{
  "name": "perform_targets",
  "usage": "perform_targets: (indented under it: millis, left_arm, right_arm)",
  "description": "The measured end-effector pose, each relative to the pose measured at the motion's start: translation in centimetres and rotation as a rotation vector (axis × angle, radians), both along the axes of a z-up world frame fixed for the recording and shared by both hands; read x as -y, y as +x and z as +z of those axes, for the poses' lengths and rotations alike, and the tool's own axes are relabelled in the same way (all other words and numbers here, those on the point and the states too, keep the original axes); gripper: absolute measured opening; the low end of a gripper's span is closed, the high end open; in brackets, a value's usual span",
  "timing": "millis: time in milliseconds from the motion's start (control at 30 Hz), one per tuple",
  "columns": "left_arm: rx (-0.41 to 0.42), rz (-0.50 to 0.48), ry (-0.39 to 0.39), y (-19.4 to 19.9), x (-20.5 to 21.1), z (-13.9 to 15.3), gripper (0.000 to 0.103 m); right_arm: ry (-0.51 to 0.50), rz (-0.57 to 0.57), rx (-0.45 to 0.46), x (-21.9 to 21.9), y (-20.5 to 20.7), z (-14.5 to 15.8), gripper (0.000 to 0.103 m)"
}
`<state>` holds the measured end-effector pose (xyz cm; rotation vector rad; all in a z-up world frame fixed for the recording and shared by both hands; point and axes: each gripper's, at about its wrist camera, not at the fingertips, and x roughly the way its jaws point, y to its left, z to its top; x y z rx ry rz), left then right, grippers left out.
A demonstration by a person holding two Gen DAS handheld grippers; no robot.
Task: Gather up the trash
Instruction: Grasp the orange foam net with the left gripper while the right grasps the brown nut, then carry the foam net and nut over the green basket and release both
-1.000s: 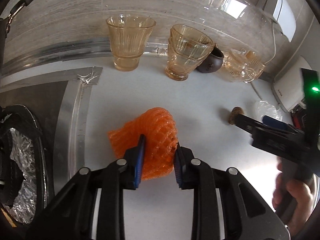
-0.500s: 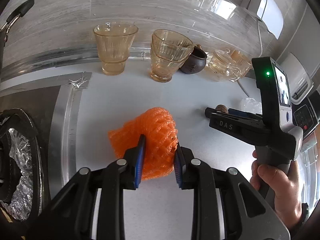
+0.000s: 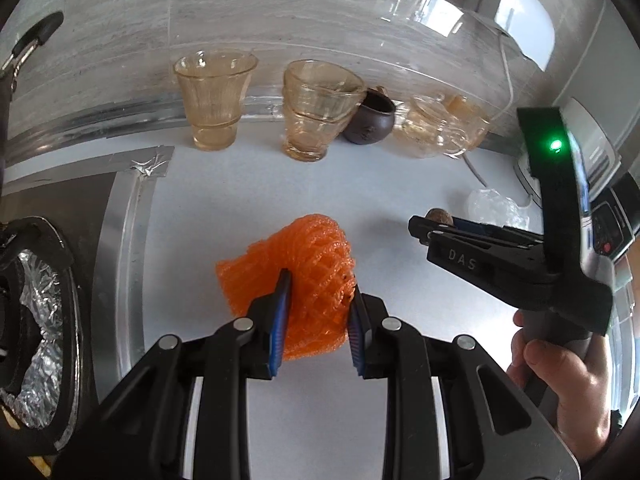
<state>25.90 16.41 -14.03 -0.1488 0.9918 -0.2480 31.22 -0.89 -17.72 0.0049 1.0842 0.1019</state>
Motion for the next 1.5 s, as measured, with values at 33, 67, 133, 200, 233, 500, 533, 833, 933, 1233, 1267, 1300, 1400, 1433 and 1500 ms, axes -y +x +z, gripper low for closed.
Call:
perform_targets:
  millis: [33, 67, 133, 200, 233, 500, 533, 833, 933, 1233, 1267, 1300, 1400, 1433, 1500]
  left_arm:
    - [0.001, -0.005, 0.000, -0.4, 0.2, 0.3, 0.025]
    - [0.003, -0.008, 0.000, -0.8, 0.3, 0.5, 0.025]
    - [0.004, -0.011, 0.004, -1.9, 0.7, 1.1, 0.025]
    - [0.005, -0.014, 0.009, -3.0, 1.0, 1.7, 0.025]
    - [0.010, -0.013, 0.013, -3.9, 1.3, 2.2, 0.025]
    - [0.021, -0.018, 0.057, -11.1, 3.8, 5.0, 0.025]
    - [0.023, -0.022, 0.064, -11.9, 4.3, 5.3, 0.025]
    - [-0.023, -0.131, 0.084, -23.3, 10.1, 5.6, 0.026]
    - [-0.063, -0.169, 0.067, -27.3, 12.0, 4.4, 0.026]
    - [-0.195, -0.310, 0.114, -36.5, 18.2, -0.9, 0.026]
    - [-0.207, -0.318, 0.123, -37.2, 18.8, -1.4, 0.026]
    - [-0.224, -0.333, 0.124, -37.9, 19.3, -2.0, 0.026]
    - [-0.283, -0.368, 0.121, -39.2, 20.3, -3.4, 0.029]
    - [-0.300, -0.369, 0.118, -39.6, 20.3, -3.8, 0.034]
    - [-0.335, -0.356, 0.107, -39.9, 20.3, -4.3, 0.044]
  right_arm:
    - [0.002, 0.003, 0.009, 0.2, -0.7, 0.5, 0.037]
    - [0.003, 0.005, 0.022, 0.4, -1.7, 1.2, 0.037]
    - [-0.003, 0.010, 0.042, 0.9, -3.7, 2.3, 0.037]
    - [-0.007, 0.015, 0.059, 1.6, -5.4, 3.4, 0.037]
    - [-0.006, 0.019, 0.066, 2.0, -6.7, 4.1, 0.037]
    - [-0.010, 0.037, 0.101, 5.6, -17.7, 8.3, 0.037]
    - [-0.012, 0.038, 0.105, 6.2, -19.4, 8.8, 0.037]
    - [-0.015, 0.047, 0.116, 12.2, -32.4, 11.0, 0.037]
    - [-0.004, 0.049, 0.104, 14.1, -36.0, 11.1, 0.037]
    - [0.042, 0.042, 0.075, 17.9, -44.4, 10.5, 0.037]
    - [0.046, 0.045, 0.075, 18.1, -45.1, 10.5, 0.037]
    - [0.047, 0.048, 0.075, 18.3, -45.6, 10.5, 0.037]
    - [0.054, 0.054, 0.078, 18.8, -47.1, 10.5, 0.037]
    - [0.058, 0.055, 0.080, 18.9, -47.4, 10.5, 0.037]
    - [0.068, 0.057, 0.079, 19.1, -48.2, 10.4, 0.037]
